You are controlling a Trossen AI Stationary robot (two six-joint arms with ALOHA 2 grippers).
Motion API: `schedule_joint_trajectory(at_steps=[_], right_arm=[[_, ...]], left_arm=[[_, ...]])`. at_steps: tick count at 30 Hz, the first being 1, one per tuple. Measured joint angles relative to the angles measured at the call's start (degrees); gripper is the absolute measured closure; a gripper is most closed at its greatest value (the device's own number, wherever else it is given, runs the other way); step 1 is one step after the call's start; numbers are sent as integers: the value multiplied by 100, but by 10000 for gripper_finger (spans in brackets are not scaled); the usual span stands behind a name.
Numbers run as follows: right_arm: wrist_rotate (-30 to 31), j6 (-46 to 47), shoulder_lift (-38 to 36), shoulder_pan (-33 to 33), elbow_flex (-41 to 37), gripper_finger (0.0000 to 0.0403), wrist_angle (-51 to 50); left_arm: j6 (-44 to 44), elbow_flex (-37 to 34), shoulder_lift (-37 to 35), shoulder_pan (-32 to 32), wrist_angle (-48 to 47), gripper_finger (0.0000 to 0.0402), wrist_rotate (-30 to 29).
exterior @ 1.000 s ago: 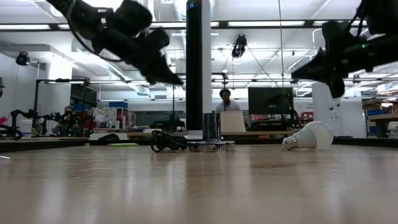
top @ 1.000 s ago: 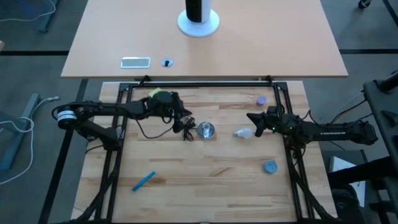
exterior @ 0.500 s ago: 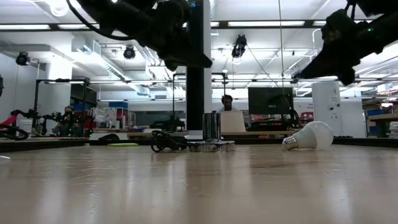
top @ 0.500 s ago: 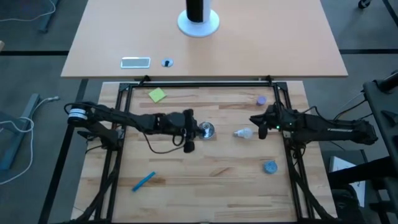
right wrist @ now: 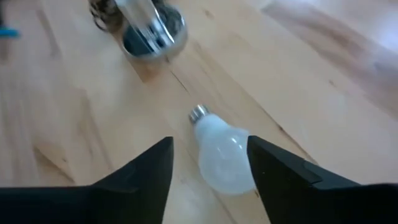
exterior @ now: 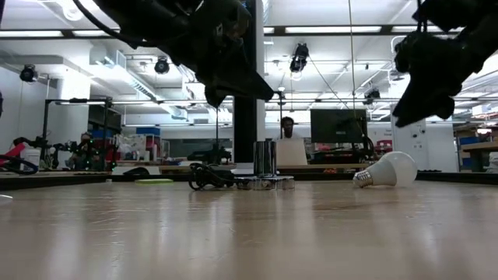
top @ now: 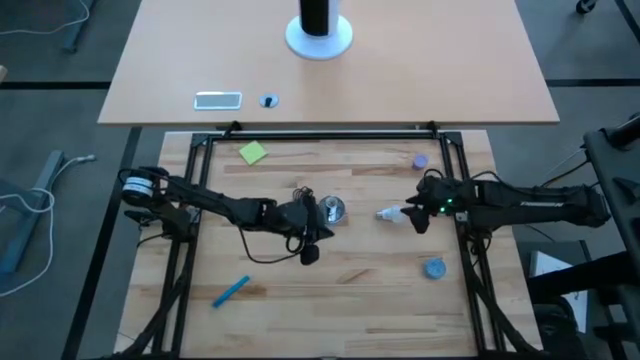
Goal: Screw lightbulb
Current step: Insert the lightbulb into the lamp
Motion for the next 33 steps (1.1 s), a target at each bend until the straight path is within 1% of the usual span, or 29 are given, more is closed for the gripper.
schedule_joint_trajectory(at_steps=[8, 14, 23, 27, 33], right_arm=[[-8, -133, 1173, 0, 70, 149, 3], [-80, -285, 1840, 0, 307, 129, 9], [-128, -402, 2777, -4, 503, 123, 50], [-136, -565, 3093, -2, 579, 129, 356], [-172, -873, 3510, -2, 736, 130, 707]], left_arm=[[-371, -98, 9, -355, -11, 401, -541], [-757, -210, 9, -648, -12, 401, -983], [-1052, -268, 9, -1181, -7, 401, -1684], [-1096, -268, 9, -1271, 5, 401, -1836], [-1157, -268, 53, -1278, 68, 401, -1867]])
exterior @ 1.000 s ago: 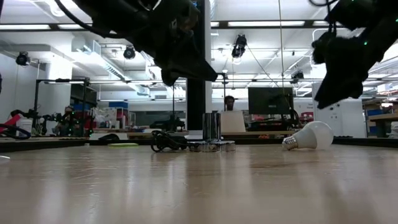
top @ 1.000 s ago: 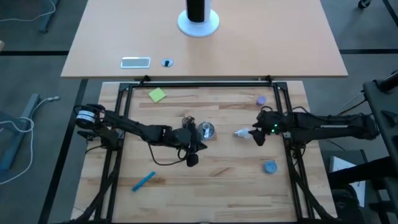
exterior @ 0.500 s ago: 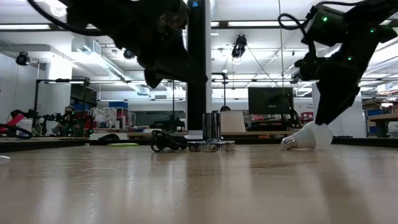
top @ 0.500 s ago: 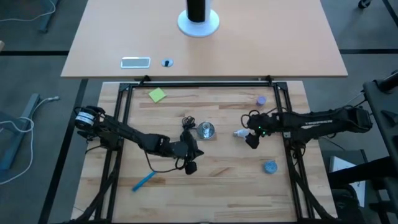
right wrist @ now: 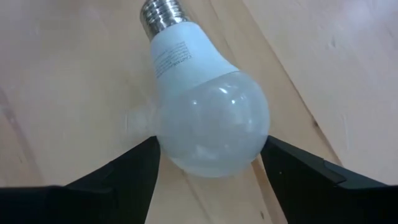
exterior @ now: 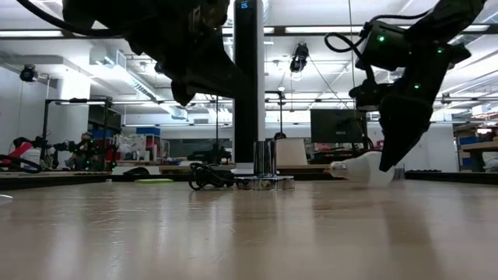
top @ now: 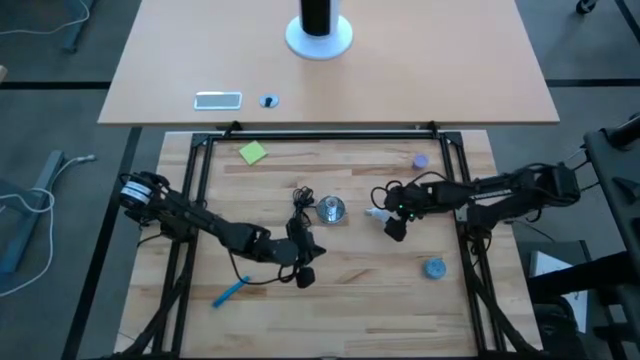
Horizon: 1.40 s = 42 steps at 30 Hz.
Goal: Screw lightbulb
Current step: Insert the lightbulb into the lamp
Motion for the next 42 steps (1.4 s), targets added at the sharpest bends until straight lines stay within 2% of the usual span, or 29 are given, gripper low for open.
schedule_joint_trajectory(at_steps=[7, 15, 26, 29, 35, 42], right_arm=[[37, -465, 383, 0, 88, 122, 453], [42, -823, 805, 0, 99, 136, 959], [43, -1697, 1131, 0, 99, 126, 2088], [-1, -1952, 1135, 0, 99, 129, 2287], [-573, -2189, 1135, 2, 99, 138, 2511], [-1040, -2075, 1135, 114, 99, 137, 2515]], left_arm=[[4, -2, 269, 0, 126, 401, 0], [15, -2, 519, 4, 328, 401, 0], [188, -2, 635, 13, 510, 401, -7], [202, -2, 635, 13, 470, 401, -252], [205, -2, 635, 15, 461, 401, -752], [282, -2, 635, 22, 461, 401, -683]])
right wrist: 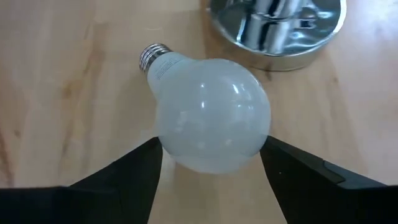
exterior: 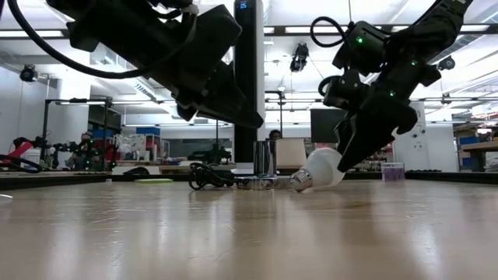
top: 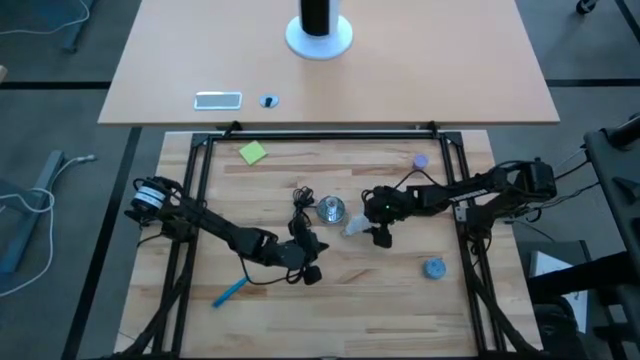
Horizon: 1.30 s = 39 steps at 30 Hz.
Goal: Screw lightbulb
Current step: Insert the lightbulb into the lamp
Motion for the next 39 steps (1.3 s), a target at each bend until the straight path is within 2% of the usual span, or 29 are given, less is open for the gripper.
schedule_joint_trajectory(at_steps=[9, 15, 20, 28, 34, 39], right_arm=[[-14, 945, 0, 409, 0, 145, 90], [13, 1564, 0, 665, -2, 145, 249], [37, 1905, 0, 730, -2, 143, 267], [45, 1955, 0, 742, -7, 153, 252], [47, 1952, 0, 771, -7, 148, 251], [45, 1940, 0, 785, -7, 150, 253]], left_arm=[[-31, 0, 242, 0, 64, 389, 130], [-59, 23, 851, 2, 787, 340, 130], [188, 352, 1279, 17, 848, 294, 129], [282, 875, 1699, 195, 817, 246, -203], [15, 916, 1709, 304, 488, 238, -174], [2, 916, 1709, 370, 496, 238, 138]])
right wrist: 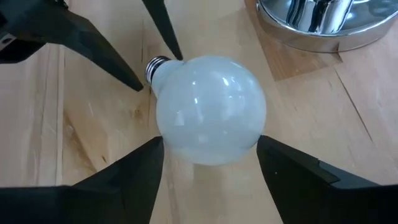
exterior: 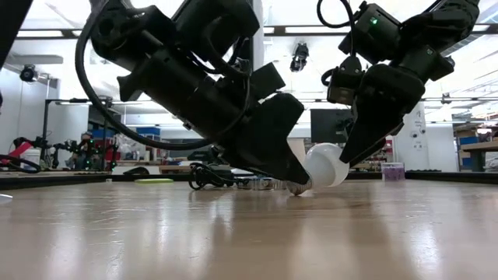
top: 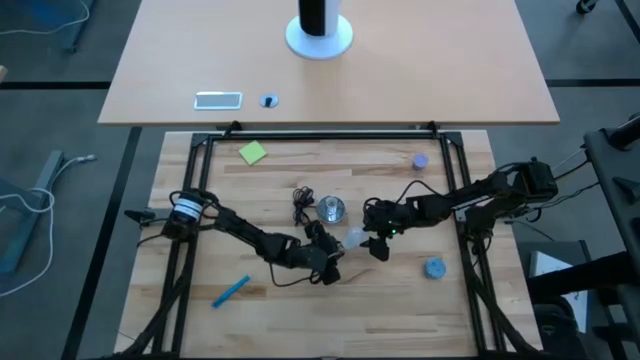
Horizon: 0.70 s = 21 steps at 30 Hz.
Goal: Screw lightbulb
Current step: Insert the lightbulb into the lamp
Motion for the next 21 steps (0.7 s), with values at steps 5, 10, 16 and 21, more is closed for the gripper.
schedule_joint_trajectory(at_steps=[5, 10, 16, 21], right_arm=[[-1, -32, 0, 6, 0, 153, 44], [23, -31, 0, 2, -4, 147, -4], [4, -61, -116, 2, -4, 146, -231], [-20, 40, -520, 2, -4, 154, -675]], left_arm=[[7, 2, 6, 136, 13, 249, -3], [-64, 17, 155, 163, 150, 291, -66], [-83, 29, 229, 99, 220, 316, -128], [169, 12, 203, -99, 224, 316, -509]])
